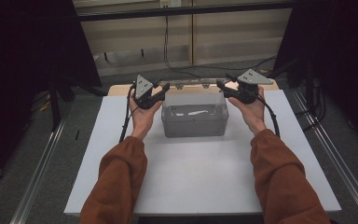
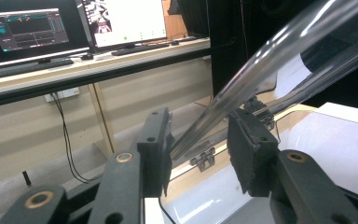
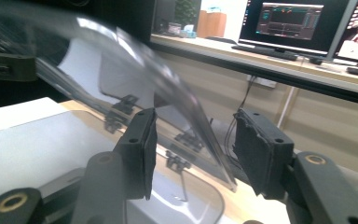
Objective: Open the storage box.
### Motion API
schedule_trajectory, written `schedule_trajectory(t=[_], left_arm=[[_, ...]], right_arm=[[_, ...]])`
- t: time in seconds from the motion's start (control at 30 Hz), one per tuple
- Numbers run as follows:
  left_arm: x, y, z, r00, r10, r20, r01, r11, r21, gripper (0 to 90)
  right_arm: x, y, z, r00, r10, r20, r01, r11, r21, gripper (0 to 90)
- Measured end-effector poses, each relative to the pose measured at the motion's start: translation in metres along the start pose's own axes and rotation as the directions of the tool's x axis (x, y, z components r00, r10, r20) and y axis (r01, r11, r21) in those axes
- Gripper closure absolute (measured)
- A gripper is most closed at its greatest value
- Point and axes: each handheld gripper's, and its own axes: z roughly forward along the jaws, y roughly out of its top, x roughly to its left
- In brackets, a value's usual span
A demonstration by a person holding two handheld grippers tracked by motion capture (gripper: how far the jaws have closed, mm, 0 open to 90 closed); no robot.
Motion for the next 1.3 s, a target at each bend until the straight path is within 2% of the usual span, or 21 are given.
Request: schedule_trajectory(t=[0.07, 0.4, 0.5, 0.7, 0.87, 1.0, 1.1, 1.23, 1.3], left_arm=[[0.001, 0.0, 0.001, 0.9998, -0.018, 0.002, 0.018, 0.9998, -0.007, 61.5], [0.002, 0.005, 0.005, 1.0, 0.009, -0.003, -0.009, 0.9999, 0.007, 61.2], [0.004, 0.004, 0.007, 0.9998, 0.017, -0.006, -0.017, 0.9998, 0.006, 61.9], [0.007, 0.004, 0.01, 0.9999, 0.005, -0.009, -0.005, 1.0, 0.004, 63.4], [0.009, 0.003, 0.012, 0.9998, 0.019, -0.012, -0.019, 0.9998, 0.011, 62.3], [0.011, 0.001, 0.016, 1.0, -0.005, -0.004, 0.005, 0.9999, 0.012, 62.2], [0.013, 0.0, 0.02, 0.9998, 0.011, -0.016, -0.01, 0.9997, 0.024, 62.3], [0.017, -0.001, 0.023, 0.9996, -0.007, -0.026, 0.008, 0.9997, 0.021, 62.8], [0.019, -0.002, 0.024, 0.9996, 0.001, -0.03, 0.0, 0.9994, 0.034, 62.9]], right_arm=[[-0.002, 0.0, 0.004, 0.9999, 0.014, 0.001, -0.014, 0.9999, -0.01, 49.8], [-0.008, -0.01, 0.011, 0.9992, 0.037, 0.016, -0.037, 0.9993, 0.009, 52.6], [-0.009, -0.012, 0.013, 0.9995, 0.03, 0.01, -0.03, 0.9995, 0.011, 57.9], [-0.01, -0.015, 0.018, 0.999, 0.045, 0.007, -0.045, 0.999, 0.006, 61.8], [-0.012, -0.014, 0.02, 0.9991, 0.04, 0.011, -0.04, 0.9992, 0.006, 63.4], [-0.014, -0.013, 0.021, 0.9993, 0.035, 0.011, -0.035, 0.9994, 0.005, 65.3], [-0.016, -0.013, 0.023, 0.9988, 0.048, 0.013, -0.048, 0.9988, 0.002, 65.1], [-0.017, -0.011, 0.025, 0.9986, 0.048, 0.021, -0.048, 0.9988, 0.0, 66.5], [-0.018, -0.01, 0.026, 0.9987, 0.047, 0.021, -0.047, 0.9989, 0.001, 66.7]])
